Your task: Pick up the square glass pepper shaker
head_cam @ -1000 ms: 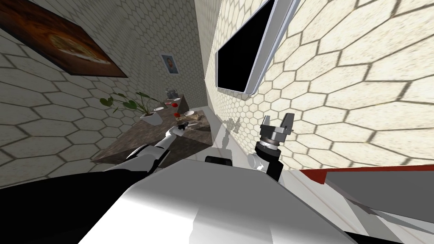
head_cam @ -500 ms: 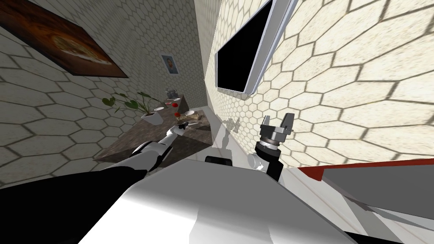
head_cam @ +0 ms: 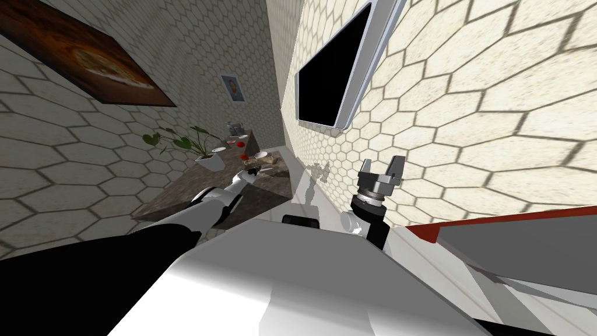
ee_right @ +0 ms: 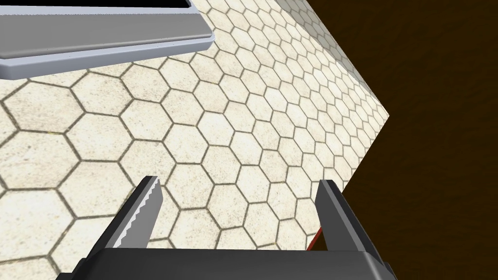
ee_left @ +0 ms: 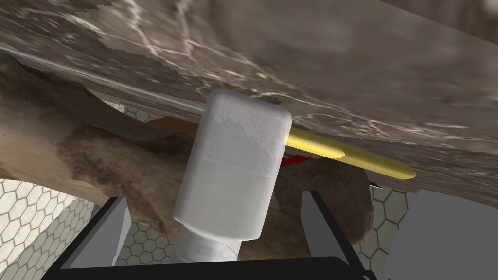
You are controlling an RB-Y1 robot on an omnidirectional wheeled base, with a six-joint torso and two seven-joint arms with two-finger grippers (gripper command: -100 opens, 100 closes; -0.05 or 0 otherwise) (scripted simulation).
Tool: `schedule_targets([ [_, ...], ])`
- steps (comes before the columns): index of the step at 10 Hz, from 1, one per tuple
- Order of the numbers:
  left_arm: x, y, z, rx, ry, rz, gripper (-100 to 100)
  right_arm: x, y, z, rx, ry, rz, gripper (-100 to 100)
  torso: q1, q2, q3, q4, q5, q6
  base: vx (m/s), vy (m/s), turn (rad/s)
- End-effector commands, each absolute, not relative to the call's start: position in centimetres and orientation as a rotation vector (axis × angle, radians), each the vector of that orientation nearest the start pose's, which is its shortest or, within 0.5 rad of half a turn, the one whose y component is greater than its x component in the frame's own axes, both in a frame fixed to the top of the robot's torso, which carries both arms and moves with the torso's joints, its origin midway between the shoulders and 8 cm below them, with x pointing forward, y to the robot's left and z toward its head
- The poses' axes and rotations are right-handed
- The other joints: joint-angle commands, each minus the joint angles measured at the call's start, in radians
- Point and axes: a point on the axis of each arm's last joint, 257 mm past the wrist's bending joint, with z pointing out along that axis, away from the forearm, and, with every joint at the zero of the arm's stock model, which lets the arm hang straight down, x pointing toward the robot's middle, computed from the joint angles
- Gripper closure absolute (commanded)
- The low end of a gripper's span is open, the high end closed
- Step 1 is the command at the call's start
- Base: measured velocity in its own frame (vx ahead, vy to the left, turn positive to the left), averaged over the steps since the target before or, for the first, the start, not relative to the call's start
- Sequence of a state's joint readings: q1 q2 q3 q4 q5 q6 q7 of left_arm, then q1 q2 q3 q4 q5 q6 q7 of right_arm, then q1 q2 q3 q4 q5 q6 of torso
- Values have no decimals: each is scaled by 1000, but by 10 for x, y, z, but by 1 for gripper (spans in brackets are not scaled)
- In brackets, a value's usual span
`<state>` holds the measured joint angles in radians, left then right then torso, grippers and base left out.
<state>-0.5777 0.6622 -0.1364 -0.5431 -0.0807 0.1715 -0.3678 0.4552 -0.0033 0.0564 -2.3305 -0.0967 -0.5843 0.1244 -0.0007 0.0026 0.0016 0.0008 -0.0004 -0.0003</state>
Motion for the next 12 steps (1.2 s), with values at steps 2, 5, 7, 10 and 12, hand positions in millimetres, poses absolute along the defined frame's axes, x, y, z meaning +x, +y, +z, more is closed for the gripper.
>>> schedule_targets([
  [2, 574, 587, -316, -849, 1872, 133, -100, 320, -265, 74, 546, 458, 1352, 0, 0, -1, -1, 0, 0, 0, -10, 2, -4],
  [5, 583, 583, -314, -848, 1877, 131, -100, 320, -265, 74, 546, 458, 1352, 0, 0, 0, 0, 0, 0, 0, -40, 4, -15],
  [7, 583, 582, -313, -844, 1875, 128, 100, 320, -265, 74, 546, 458, 1352, 0, 0, -2, -1, 0, 0, 0, -3, -1, 2],
  [10, 584, 582, -311, -837, 1875, 130, 100, 320, -265, 74, 546, 458, 1352, 0, 3, -3, -2, -1, 2, -2, 0, 0, -4],
  [12, 584, 582, -312, -837, 1875, 130, 0, 320, -265, 74, 546, 458, 1352, 0, 4, -3, -2, -1, 2, -2, 0, 0, 0],
])
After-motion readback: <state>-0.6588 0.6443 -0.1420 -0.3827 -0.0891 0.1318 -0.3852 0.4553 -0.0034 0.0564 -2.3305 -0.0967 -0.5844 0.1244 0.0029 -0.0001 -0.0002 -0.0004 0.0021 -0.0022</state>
